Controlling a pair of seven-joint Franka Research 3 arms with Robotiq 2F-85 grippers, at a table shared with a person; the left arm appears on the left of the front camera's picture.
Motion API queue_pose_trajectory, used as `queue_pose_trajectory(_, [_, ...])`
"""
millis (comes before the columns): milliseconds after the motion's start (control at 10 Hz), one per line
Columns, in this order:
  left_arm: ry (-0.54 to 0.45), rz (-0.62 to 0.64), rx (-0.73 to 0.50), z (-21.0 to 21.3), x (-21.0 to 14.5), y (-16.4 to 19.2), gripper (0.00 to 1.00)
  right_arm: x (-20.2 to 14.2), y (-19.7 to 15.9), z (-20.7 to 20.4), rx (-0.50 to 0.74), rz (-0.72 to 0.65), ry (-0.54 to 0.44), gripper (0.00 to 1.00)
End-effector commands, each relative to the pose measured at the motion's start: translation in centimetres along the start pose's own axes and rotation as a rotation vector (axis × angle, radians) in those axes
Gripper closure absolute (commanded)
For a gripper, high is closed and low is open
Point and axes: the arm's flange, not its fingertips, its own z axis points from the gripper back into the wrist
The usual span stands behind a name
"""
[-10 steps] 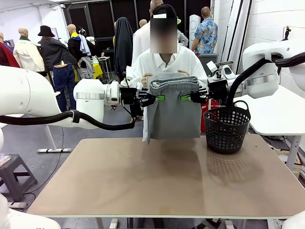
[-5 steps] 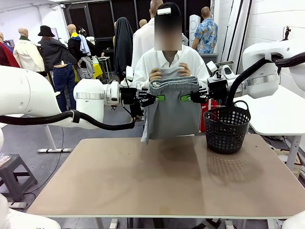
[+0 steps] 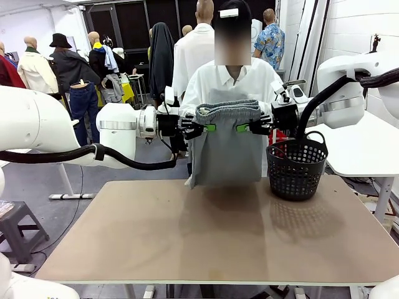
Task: Fold the training pants.
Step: Release the ends of the Training pants and then grab the overlapped ends.
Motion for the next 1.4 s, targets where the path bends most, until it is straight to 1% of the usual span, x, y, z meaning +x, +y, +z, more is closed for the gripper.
queue_pose_trajectory(0, [-0.003, 0.006, 0.0, -0.02, 0.2, -0.01, 1.0, 0.16, 0.29, 0.09, 0.005, -0.002, -0.014, 1.0])
queue_pose_trajectory(1300, [-0.003, 0.006, 0.0, -0.02, 0.2, -0.01, 1.0, 0.16, 0.29, 0.09, 0.005, -0.002, -0.014, 1.0])
